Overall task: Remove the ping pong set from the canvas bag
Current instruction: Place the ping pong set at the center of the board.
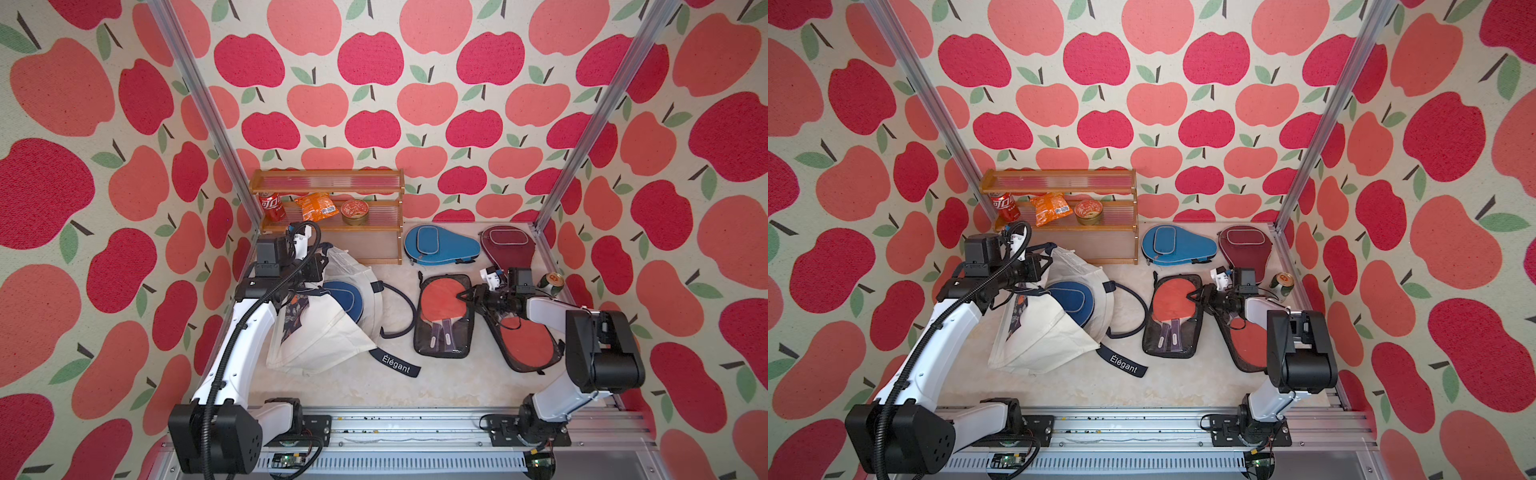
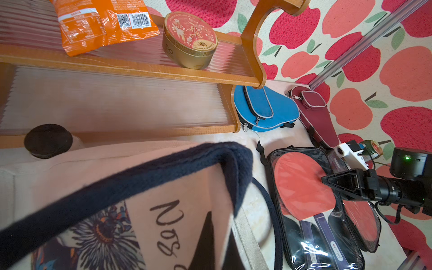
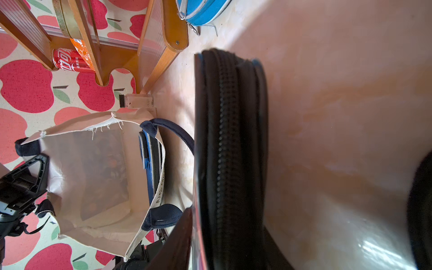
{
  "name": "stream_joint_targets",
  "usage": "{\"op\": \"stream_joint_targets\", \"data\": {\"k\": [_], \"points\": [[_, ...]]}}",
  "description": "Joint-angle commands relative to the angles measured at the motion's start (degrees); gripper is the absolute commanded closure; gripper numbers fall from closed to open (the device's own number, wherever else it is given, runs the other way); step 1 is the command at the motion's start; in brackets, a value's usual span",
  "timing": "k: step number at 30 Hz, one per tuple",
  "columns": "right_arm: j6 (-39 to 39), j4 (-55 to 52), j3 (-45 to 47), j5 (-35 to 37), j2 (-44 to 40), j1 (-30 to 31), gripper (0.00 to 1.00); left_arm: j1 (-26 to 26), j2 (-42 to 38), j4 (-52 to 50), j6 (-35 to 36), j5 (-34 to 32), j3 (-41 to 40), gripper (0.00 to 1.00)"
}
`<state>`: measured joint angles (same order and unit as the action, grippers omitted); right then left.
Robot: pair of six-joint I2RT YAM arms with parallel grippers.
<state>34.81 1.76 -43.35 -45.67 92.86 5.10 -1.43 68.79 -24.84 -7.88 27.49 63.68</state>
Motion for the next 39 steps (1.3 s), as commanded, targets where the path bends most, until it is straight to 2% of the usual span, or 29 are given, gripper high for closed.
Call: {"op": "stream_joint_targets", "data": {"k": [1, 4, 11, 18, 25, 39], "points": [[-0.41, 1.03, 0.11, 0.80, 0.22, -0.28, 0.53, -0.41, -0.15, 3.23, 0.84, 0.43, -0.40, 1.00], [0.31, 1.57, 0.40, 1.47, -0.16, -0.28, 0.46, -0.68, 0.01, 3.05, 1.11, 0.12, -0.35, 1.00], [0.91, -0.92, 0.85, 7.19, -3.48, 0.82, 0.23, -0.99, -0.06, 2.87, 1.29, 0.02, -0.28, 1.00], [-1.75, -7.09, -1.03, 15.88, -5.42, 5.04, 0.09, -1.12, -0.02, 2.87, 1.38, 0.07, -0.22, 1.00], [-3.39, -10.89, -3.84, 23.14, -4.15, 8.13, 0.03, -1.97, -0.06, 2.71, 1.49, -0.33, -0.33, 1.00], [-7.42, -16.04, -7.37, 47.27, -8.02, 17.47, 0.01, -2.80, 0.40, 2.15, 1.99, -0.59, -0.11, 1.00]]}}
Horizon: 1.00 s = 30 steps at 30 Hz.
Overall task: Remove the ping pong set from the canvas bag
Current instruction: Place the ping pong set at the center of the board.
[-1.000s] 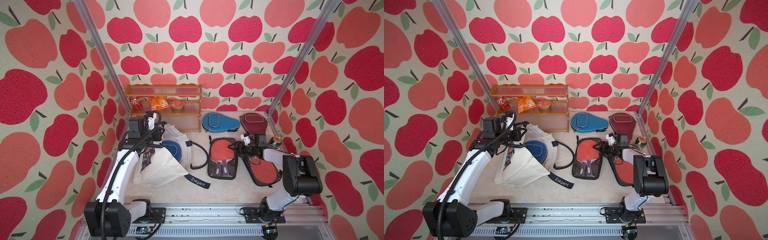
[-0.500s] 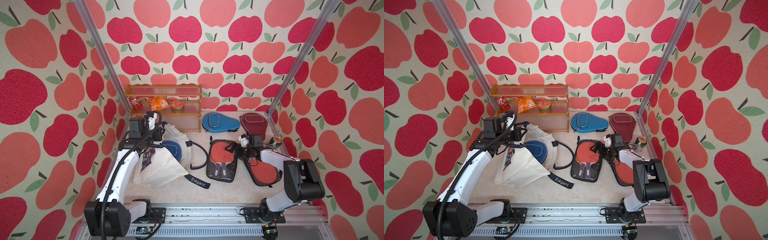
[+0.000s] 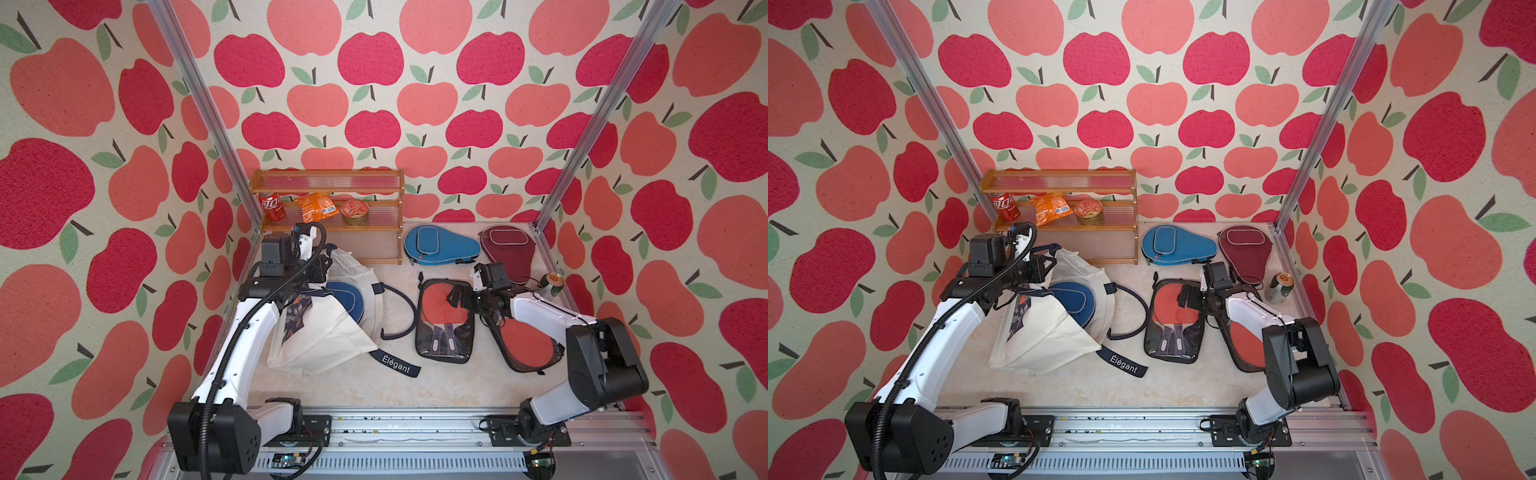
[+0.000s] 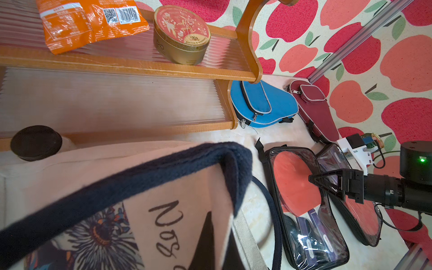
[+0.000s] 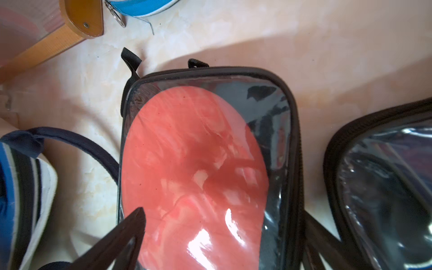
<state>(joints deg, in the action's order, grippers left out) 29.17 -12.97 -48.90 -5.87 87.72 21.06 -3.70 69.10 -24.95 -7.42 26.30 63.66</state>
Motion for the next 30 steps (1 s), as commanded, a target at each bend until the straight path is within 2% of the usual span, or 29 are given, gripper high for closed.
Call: {"op": "stream_joint_targets", "data": {"k": [1, 12, 17, 21, 26, 30], "points": [[-1.92, -1.02, -1.79, 8.95, -3.43, 2.04, 0.01, -0.66, 0.23, 2.10, 1.61, 0.45, -0.03, 1.00], [-4.01, 5.75, 1.17, 22.36, -13.89, 7.94, 0.01, -0.94, -0.30, 2.02, 2.32, -1.11, -0.29, 1.00], [-4.56, 9.89, 3.52, 28.10, -19.34, 13.10, 0.01, -1.24, -0.45, 2.02, 2.53, -2.20, -0.50, 1.00], [-3.20, 12.53, 4.64, 31.83, -20.10, 18.78, 0.01, -2.85, -0.68, 1.95, 3.62, -4.30, -0.99, 1.00], [1.31, 16.71, 5.27, 32.77, -17.13, 27.43, 0.02, -4.36, 0.25, 1.78, 3.99, -5.12, -1.12, 1.00], [5.98, 20.55, 3.87, 27.11, -12.24, 31.80, 0.03, -4.51, 0.85, 1.66, 3.86, -4.77, -0.97, 1.00]]}}
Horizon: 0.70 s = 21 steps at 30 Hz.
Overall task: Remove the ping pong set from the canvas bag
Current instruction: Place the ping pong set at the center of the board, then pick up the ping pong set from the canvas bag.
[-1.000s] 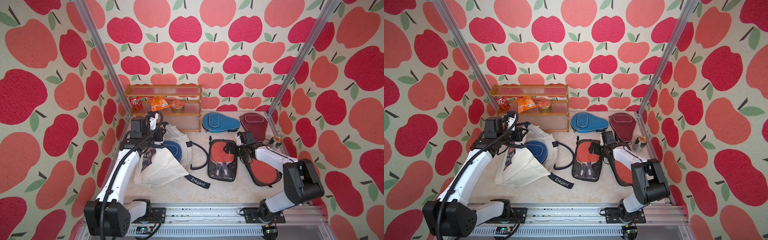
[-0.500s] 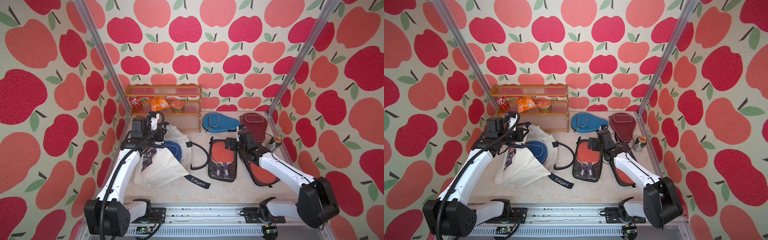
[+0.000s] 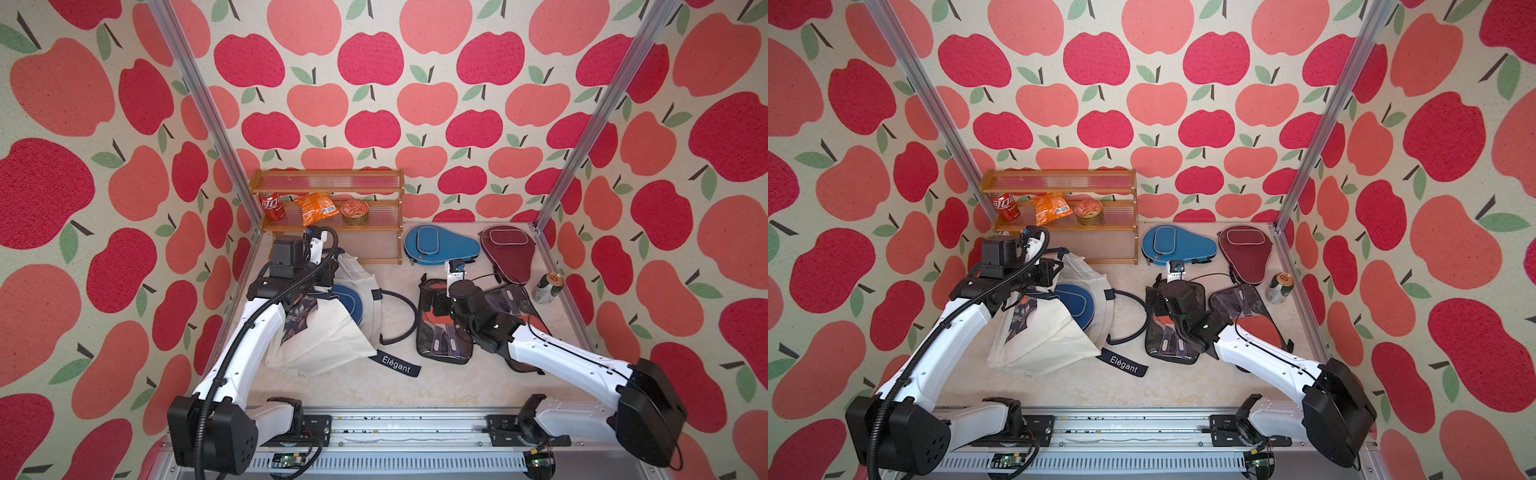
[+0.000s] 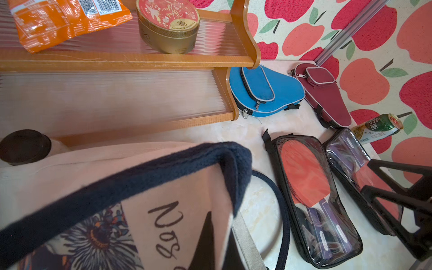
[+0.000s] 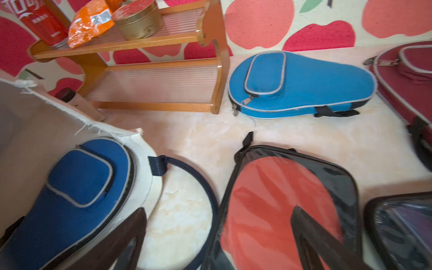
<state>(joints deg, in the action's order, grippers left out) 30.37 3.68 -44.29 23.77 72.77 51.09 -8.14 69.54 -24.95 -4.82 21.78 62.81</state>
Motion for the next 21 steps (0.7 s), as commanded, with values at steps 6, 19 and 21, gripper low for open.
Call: {"op": "stream_joint_targets", "data": {"k": [6, 19, 21], "points": [[10.45, 6.05, -7.31, -15.67, 11.83, 5.70, 0.04, -0.07, -0.10, 1.70, 2.18, 0.00, -0.62, 1.00], [27.09, 27.13, -12.26, -37.72, 30.77, 6.12, 0.11, -0.75, 0.53, -0.03, 3.96, 0.25, 0.96, 1.00], [28.97, 30.26, -12.78, -39.16, 33.26, 6.13, 0.12, -0.78, 0.17, -0.45, 5.32, 0.31, 1.50, 1.00]]}}
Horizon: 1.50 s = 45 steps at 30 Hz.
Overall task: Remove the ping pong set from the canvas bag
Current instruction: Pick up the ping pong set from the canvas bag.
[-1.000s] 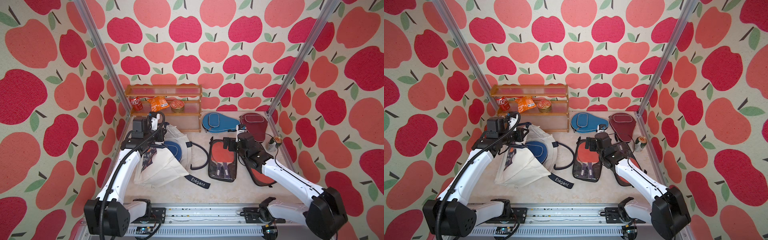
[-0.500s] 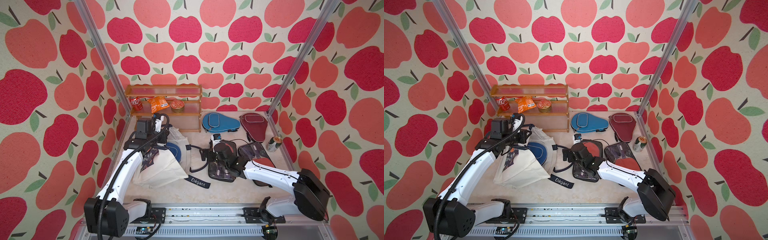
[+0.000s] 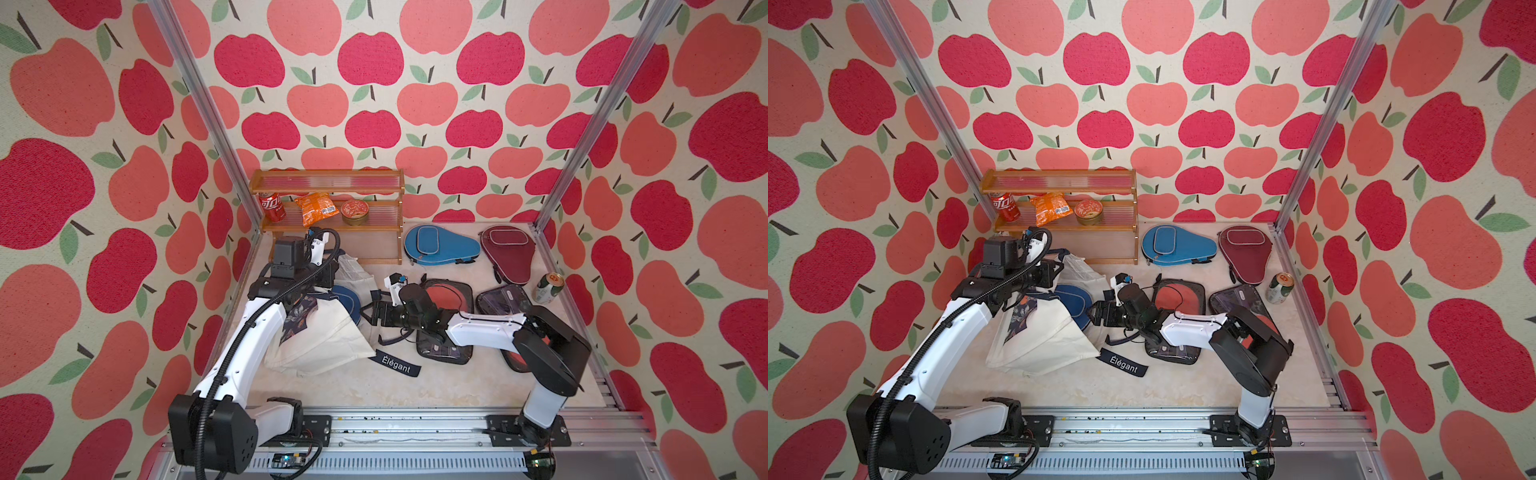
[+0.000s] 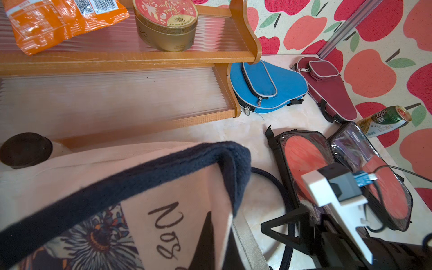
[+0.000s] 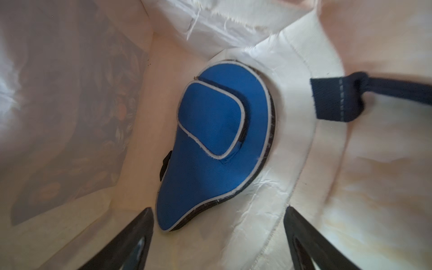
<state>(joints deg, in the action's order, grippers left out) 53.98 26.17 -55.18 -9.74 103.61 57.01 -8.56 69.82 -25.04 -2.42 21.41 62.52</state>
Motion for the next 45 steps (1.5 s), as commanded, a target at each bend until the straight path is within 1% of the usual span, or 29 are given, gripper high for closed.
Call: {"op": "stream_joint_targets", "data": {"k": [1, 6, 10, 17, 21, 25, 29, 32, 34, 39, 45], "points": [[6.14, 9.19, -2.25, -6.25, 3.78, 0.20, 0.13, -0.32, -0.29, -0.82, 4.10, 1.09, 2.05, 1.00], [10.01, 15.49, -3.31, -7.97, 8.72, 0.29, 0.15, -0.16, -1.45, -2.46, 8.42, 4.95, 3.71, 1.00], [11.05, 17.27, -4.39, -8.28, 10.75, 0.19, 0.16, 0.14, -2.58, -2.73, 11.05, 8.92, 4.35, 1.00], [10.20, 18.42, -5.72, -8.04, 12.28, -0.28, 0.15, 0.71, -2.63, -6.62, 14.47, 10.40, 7.12, 1.00], [7.65, 16.73, -5.32, -6.17, 12.20, -0.76, 0.15, 0.82, -2.85, -7.82, 15.41, 10.57, 7.52, 1.00], [5.41, 11.39, -3.94, -2.57, 9.69, -0.94, 0.15, 0.82, -2.68, -8.41, 15.27, 8.89, 7.05, 1.00], [4.36, 6.84, -2.25, 1.29, 6.99, -0.94, 0.15, 0.65, -1.96, -7.43, 13.63, 6.47, 6.31, 1.00], [3.70, 3.79, -1.95, 3.27, 5.75, -0.94, 0.15, 0.61, -2.13, -6.10, 12.91, 7.11, 5.11, 1.00], [3.64, 3.02, -2.36, 3.08, 6.11, -1.12, 0.15, 0.69, -2.15, -5.68, 12.60, 7.46, 4.64, 1.00], [7.26, 6.69, -3.04, -0.15, 10.19, -1.47, 0.15, 0.63, -2.40, -4.86, 11.59, 8.29, 3.95, 1.00], [8.86, 8.09, -5.40, -2.74, 14.34, -1.72, 0.15, 0.29, -2.74, -3.20, 9.94, 9.07, 2.96, 1.00]]}}
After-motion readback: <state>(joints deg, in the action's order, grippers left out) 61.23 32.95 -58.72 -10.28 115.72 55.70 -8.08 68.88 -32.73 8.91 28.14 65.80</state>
